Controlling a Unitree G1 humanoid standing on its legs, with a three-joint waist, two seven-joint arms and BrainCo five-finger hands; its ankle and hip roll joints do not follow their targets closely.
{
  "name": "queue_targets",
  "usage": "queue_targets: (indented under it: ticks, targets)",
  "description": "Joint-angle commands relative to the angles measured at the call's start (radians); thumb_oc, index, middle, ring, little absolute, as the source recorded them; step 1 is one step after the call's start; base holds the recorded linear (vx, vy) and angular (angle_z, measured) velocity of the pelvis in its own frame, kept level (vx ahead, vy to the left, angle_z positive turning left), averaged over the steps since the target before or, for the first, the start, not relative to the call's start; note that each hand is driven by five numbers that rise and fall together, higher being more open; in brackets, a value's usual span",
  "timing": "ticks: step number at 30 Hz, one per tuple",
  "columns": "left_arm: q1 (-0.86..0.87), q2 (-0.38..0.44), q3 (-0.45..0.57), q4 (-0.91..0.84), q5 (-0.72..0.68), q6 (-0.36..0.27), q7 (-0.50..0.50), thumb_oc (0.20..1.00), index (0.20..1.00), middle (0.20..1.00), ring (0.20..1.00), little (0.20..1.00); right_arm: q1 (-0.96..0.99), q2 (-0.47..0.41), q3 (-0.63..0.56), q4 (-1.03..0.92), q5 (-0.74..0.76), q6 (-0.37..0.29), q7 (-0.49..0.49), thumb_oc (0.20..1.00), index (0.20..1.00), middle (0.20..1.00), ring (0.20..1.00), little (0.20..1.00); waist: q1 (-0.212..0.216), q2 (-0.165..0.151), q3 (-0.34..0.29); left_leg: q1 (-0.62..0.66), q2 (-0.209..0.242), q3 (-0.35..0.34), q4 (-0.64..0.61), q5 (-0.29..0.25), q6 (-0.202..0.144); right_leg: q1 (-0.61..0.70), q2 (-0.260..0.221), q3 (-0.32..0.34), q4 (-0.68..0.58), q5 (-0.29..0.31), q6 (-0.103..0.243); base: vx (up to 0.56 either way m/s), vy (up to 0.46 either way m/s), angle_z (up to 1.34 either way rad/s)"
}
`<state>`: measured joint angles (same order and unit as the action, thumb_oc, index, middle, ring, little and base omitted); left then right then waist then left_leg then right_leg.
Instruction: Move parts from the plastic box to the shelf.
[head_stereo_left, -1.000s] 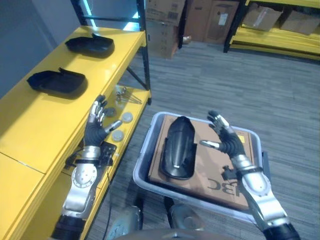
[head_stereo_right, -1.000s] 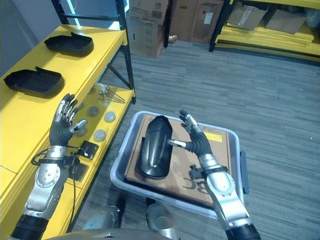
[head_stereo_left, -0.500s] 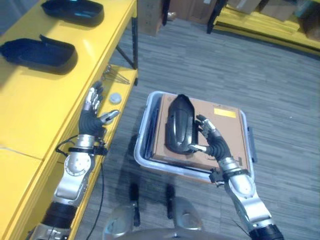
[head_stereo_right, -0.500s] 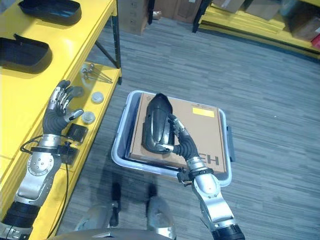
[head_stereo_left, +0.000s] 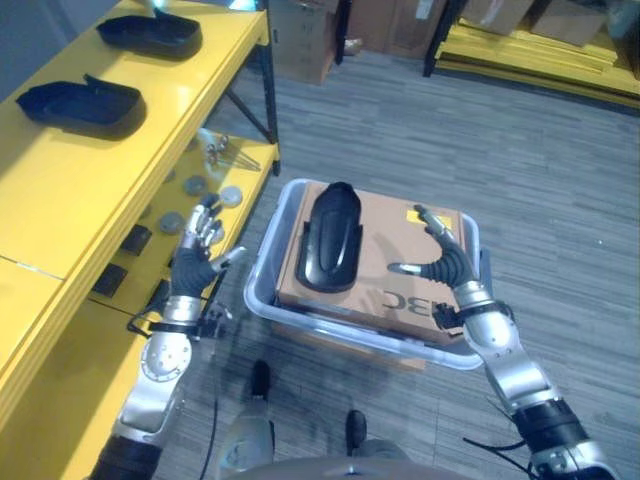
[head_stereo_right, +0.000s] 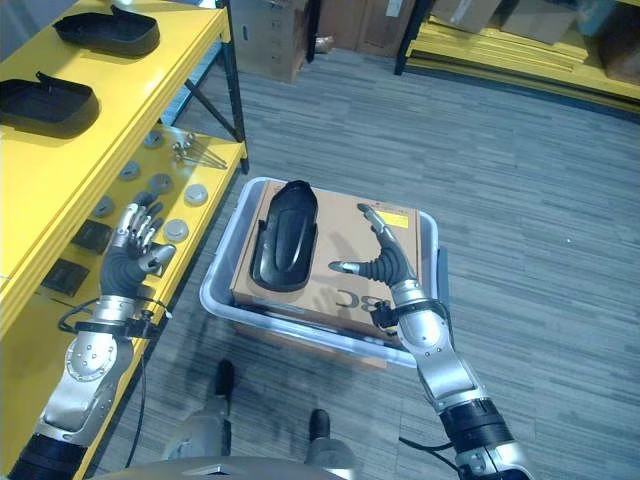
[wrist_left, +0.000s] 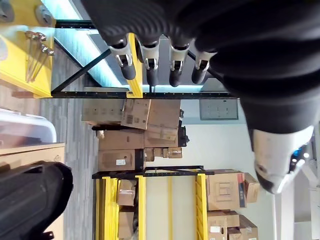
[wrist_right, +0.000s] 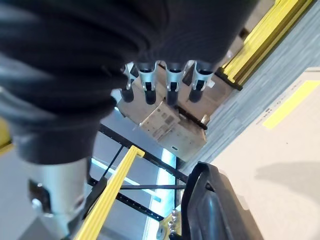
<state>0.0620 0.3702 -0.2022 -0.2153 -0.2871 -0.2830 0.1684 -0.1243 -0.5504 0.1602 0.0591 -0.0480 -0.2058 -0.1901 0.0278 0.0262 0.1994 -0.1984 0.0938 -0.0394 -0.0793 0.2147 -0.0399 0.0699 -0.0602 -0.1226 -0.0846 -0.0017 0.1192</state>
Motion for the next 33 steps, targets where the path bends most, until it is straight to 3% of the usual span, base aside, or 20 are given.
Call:
queue_targets:
  ticks: [1,13,22,33]
  targets:
    - [-0.074,0.050,0.054,-0.007,-0.035,-0.049,0.005,1.000,1.000,1.000,1.000,1.000,-0.108,0.039,0.010,-0.012,-0.060,-0.021,-0.073,1.000,1.000,1.000,1.000,1.000,0.011,-0.052,0.047,0.142,-0.026,0.022,-0.003,-0.222,0.005,-0.072,-0.058,-0.024,-0.003,-0.030,0.016,-0.03,0.000,0.14]
    - [-0.111,0.060,0.017,-0.001,-0.047,-0.060,0.031,1.000,1.000,1.000,1.000,1.000,-0.232,0.096,0.083,0.129,-0.077,0.020,-0.139,1.000,1.000,1.000,1.000,1.000,0.022,-0.034,0.099,0.103,-0.038,0.013,-0.006,-0.216,0.007,-0.116,-0.058,-0.016,-0.003,-0.017,0.014,-0.01,0.020,0.07]
    - [-0.135,0.067,-0.001,0.003,-0.072,-0.077,0.059,1.000,1.000,1.000,1.000,1.000,-0.300,0.153,0.096,0.308,-0.194,0.116,-0.268,1.000,1.000,1.000,1.000,1.000,0.025,-0.017,0.117,0.059,-0.055,0.015,-0.005,-0.210,0.012,-0.159,-0.068,-0.008,-0.002,-0.004,0.014,0.00,0.024,0.01]
    - [-0.138,0.064,-0.022,0.003,-0.115,-0.078,0.057,1.000,1.000,1.000,1.000,1.000,-0.422,0.204,0.160,0.568,-0.175,0.171,-0.292,1.000,1.000,1.000,1.000,1.000,0.040,0.007,0.123,0.041,-0.070,0.015,-0.005,-0.208,0.017,-0.179,-0.078,-0.005,-0.001,0.003,0.016,0.00,0.009,-0.01]
